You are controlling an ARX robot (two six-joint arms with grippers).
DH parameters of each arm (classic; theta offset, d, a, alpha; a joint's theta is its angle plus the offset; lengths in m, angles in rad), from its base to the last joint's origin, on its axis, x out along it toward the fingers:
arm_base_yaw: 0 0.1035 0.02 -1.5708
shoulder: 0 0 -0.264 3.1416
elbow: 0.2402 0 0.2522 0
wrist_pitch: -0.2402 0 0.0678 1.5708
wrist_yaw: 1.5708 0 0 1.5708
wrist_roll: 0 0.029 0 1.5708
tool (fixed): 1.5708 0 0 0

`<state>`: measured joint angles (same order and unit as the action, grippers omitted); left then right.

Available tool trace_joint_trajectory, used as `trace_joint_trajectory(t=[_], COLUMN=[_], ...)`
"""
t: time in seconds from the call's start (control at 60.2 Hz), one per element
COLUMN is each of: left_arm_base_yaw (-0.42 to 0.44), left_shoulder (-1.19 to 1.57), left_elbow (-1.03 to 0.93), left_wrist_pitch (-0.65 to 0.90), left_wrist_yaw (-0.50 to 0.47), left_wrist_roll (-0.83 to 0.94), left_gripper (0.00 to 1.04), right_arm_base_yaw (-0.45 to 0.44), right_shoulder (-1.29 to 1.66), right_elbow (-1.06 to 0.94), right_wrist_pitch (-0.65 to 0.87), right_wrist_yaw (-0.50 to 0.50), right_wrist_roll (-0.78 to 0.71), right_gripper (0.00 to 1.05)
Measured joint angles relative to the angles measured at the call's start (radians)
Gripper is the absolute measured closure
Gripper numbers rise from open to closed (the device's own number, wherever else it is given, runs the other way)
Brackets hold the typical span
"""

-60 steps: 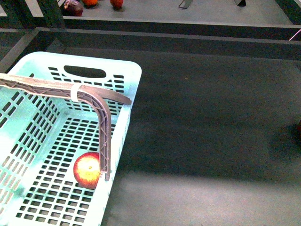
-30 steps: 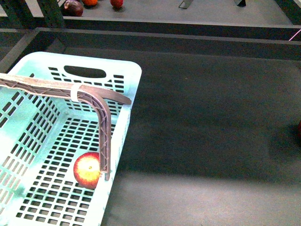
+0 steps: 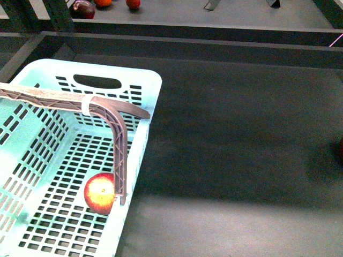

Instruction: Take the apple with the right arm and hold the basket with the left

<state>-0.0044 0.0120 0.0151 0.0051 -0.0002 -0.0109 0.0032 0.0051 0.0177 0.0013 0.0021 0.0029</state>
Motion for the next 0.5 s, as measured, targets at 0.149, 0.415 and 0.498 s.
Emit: trace_joint_trajectory(t=[0.149,0.415,0.498], left_arm_base_yaw=[0.0,0.0,0.0], left_shoulder=[-0.005,-0.006,-0.006], left_elbow=[0.0,0.0,0.0], left_wrist_pitch=[-0.004,-0.004,-0.004], left_wrist_yaw=[0.0,0.0,0.0], left_wrist_roll=[0.0,0.0,0.0], left_gripper=[1.01,1.01,1.01], right_arm_base_yaw=[0.0,0.0,0.0], right_shoulder=[0.0,0.0,0.0], right_elbow=[0.0,0.0,0.0], right_wrist_pitch=[0.0,0.0,0.0], right_wrist_yaw=[0.0,0.0,0.0], right_wrist_roll=[0.0,0.0,0.0], right_gripper=[0.09,0.09,0.09])
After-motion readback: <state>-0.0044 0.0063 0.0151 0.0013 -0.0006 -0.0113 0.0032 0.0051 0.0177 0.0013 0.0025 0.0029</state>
